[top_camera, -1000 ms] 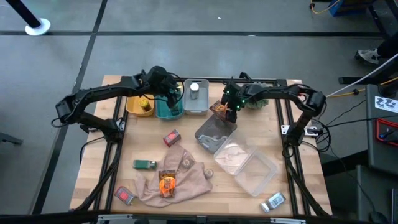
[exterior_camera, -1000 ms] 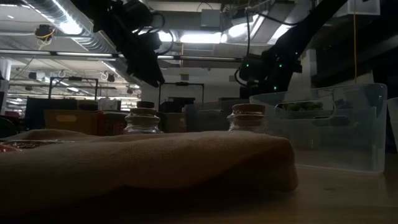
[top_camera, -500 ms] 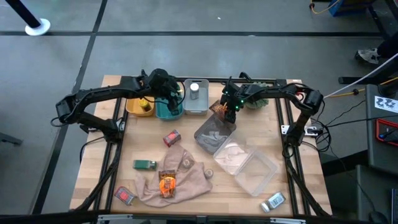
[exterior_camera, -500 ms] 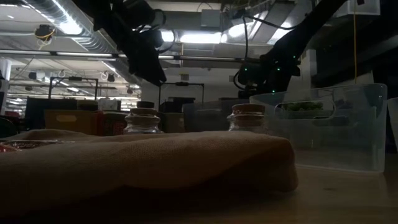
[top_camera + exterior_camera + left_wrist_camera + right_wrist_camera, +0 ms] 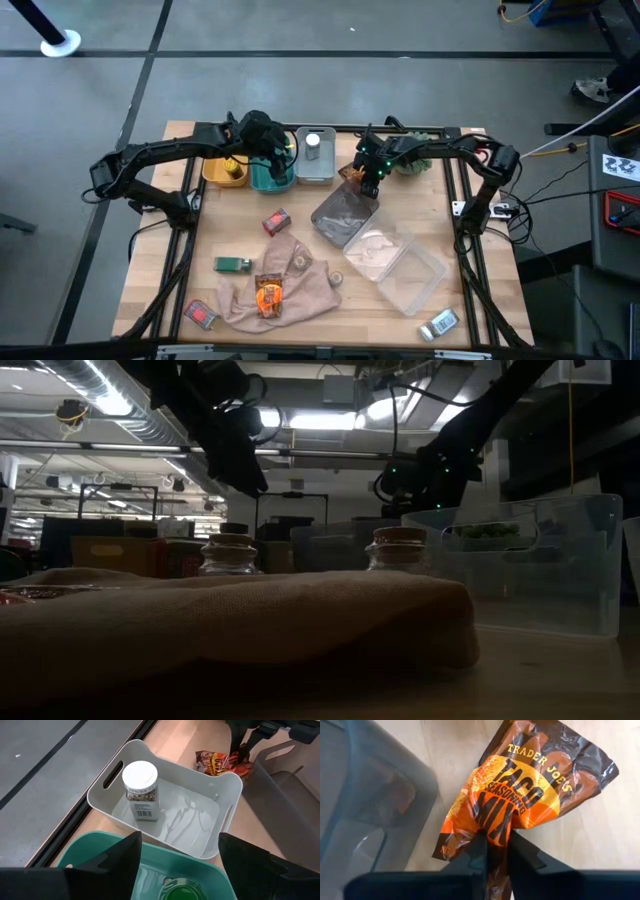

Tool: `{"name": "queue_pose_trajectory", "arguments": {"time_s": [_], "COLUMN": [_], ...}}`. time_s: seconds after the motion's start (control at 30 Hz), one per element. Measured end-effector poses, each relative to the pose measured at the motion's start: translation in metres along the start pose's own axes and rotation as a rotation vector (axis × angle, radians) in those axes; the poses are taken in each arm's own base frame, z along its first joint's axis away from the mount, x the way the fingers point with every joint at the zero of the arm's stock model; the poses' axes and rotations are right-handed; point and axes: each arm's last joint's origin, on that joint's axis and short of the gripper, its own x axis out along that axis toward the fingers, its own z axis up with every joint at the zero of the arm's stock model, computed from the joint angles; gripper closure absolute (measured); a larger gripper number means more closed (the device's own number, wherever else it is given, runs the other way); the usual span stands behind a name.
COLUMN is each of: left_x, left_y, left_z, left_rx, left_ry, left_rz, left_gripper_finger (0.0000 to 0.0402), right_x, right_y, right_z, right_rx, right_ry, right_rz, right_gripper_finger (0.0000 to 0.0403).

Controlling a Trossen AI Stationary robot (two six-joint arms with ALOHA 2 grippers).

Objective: Sort spices by type
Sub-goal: Put the top orange seasoning pack into the black bin

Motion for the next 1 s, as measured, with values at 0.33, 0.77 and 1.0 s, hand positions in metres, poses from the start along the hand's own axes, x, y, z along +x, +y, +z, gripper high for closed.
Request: {"name": "queue_pose_trajectory", "arguments": {"time_s": [0.33, 0.77, 1.0], "left_x": [0.0, -0.008, -0.011], "left_y": [-0.001, -0.02, -0.027], "left_z": [0.007, 0.026, 0.032], "left_rx": [0.003, 0.101, 0.026], "left_ry": [-0.074, -0.276, -0.331], "left_rz": [0.001, -0.083, -0.267], "left_gripper_finger": [0.0153, 0.0153, 0.0153], "right_x": [-0.037, -0.079, -0.09], "right_y": [-0.003, 0.003, 0.043], "right_z": [0.017, 0.055, 0.081], "right_rx": [-0.003, -0.084, -0.291], "right_ry": [0.102, 0.046, -0.067], "right_rz": [-0.178, -0.233, -0.262], "right_gripper_finger": [0.0359, 0.0364, 0.0362]}}
